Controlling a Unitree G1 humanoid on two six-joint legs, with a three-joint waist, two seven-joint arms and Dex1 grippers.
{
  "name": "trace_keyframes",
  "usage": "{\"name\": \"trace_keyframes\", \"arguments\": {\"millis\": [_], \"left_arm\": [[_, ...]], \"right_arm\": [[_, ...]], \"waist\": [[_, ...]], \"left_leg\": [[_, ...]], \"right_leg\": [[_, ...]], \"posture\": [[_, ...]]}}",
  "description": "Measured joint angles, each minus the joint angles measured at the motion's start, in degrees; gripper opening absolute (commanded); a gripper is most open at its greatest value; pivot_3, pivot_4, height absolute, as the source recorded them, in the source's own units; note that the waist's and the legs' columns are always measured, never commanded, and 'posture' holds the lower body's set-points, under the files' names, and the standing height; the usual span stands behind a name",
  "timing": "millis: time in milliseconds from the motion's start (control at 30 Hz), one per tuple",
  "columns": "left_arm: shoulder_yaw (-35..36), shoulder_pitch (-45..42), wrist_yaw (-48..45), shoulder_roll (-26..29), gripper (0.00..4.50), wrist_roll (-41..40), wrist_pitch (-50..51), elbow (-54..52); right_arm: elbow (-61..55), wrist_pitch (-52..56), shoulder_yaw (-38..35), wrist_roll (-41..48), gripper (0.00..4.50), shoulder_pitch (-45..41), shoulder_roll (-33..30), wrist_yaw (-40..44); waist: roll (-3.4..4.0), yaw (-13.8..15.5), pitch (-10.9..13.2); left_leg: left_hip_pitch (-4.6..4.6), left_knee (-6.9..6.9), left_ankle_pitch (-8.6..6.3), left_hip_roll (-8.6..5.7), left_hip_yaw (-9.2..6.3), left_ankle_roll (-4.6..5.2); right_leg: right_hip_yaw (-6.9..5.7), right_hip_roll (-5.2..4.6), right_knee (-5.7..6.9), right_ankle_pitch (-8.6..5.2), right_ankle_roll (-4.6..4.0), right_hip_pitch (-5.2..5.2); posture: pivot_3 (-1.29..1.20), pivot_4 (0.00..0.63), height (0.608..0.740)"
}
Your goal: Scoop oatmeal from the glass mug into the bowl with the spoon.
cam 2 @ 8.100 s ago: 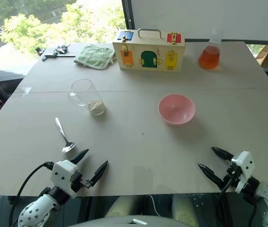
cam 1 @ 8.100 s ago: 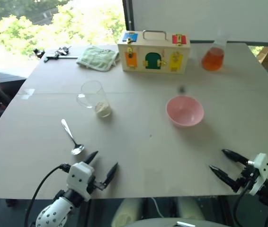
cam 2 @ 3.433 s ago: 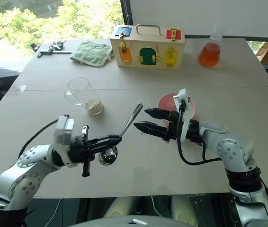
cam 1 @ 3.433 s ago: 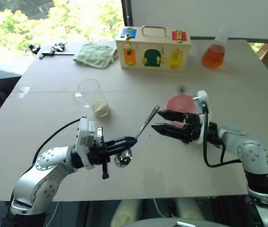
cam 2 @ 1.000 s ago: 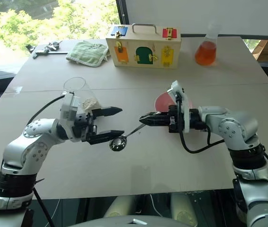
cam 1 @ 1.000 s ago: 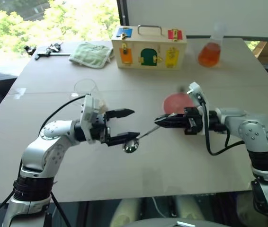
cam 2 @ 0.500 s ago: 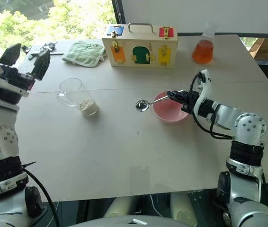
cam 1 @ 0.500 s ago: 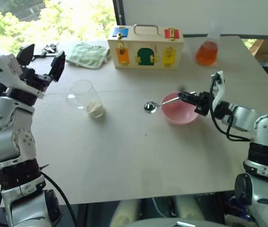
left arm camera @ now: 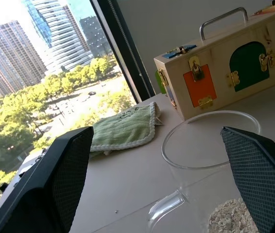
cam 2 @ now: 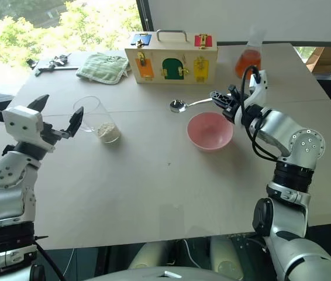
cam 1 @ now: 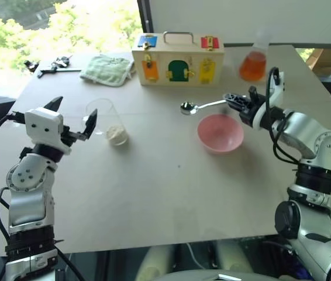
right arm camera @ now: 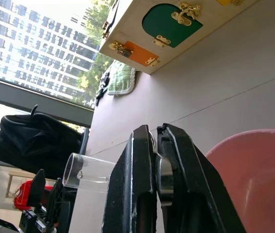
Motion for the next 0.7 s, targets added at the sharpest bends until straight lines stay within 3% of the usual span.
{"name": "trace_keyframes", "arguments": {"millis": [133, 300, 700], "left_arm": [[-1.7, 1.7, 0.2, -1.2, 4.4, 1.7, 0.1, 5.0], [-0.4, 2.2, 0.7, -4.4, 4.4, -2.8, 1.3, 3.7], [1.4, -0.3, 7.6, -4.6, 4.4, -2.2, 2.4, 6.2]], "right_arm": [[-0.4, -0.8, 1.9, 1.5, 0.0, -0.3, -1.9, -0.2], [-1.4, -2.4, 3.8, 2.9, 0.0, -0.3, -2.3, -0.2], [-1.6, -5.2, 6.4, 3.7, 0.0, 0.2, -4.1, 0.9]], "waist": [[0.03, -0.3, 0.0], [0.01, -0.4, 0.0], [0.0, -0.4, 0.0]], "left_leg": [[-0.04, 0.05, 0.01, 0.0, -0.01, 0.03], [-0.18, 0.09, 0.06, 0.01, 0.0, -0.05], [-0.18, 0.08, 0.05, 0.0, 0.02, -0.04]], "right_leg": [[0.01, 0.02, 0.16, 0.0, 0.0, -0.08], [0.02, 0.01, 0.12, 0.0, 0.0, -0.16], [0.03, 0.01, 0.1, 0.0, 0.0, -0.16]], "posture": [[0.0, 0.15, 0.74], [0.0, 0.15, 0.74], [0.0, 0.15, 0.74]]}}
